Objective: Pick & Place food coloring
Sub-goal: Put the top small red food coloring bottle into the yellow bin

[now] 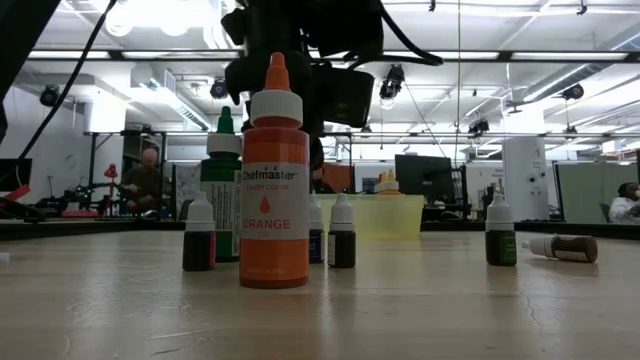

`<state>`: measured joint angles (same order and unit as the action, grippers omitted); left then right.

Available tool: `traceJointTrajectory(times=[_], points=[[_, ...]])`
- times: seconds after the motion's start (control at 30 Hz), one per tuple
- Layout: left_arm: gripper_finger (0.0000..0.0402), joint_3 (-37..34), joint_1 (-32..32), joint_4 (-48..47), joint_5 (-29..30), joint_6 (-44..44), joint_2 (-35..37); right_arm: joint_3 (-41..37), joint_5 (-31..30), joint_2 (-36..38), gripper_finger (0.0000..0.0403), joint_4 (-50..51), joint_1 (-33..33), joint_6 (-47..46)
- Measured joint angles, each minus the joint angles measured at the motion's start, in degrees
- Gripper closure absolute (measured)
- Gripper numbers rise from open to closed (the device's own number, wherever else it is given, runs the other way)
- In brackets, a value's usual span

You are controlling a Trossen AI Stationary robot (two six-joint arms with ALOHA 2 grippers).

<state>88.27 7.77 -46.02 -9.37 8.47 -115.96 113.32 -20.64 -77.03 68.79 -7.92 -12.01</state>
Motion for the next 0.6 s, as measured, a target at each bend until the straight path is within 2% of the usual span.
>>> traceJointTrajectory(times=[0.6], points=[[0.0289, -0.33, 0.0, 3.07, 0.0, 0.12, 0.0, 0.0, 0.0, 0.01, 0.0238, 0.0, 0.0, 0.0]])
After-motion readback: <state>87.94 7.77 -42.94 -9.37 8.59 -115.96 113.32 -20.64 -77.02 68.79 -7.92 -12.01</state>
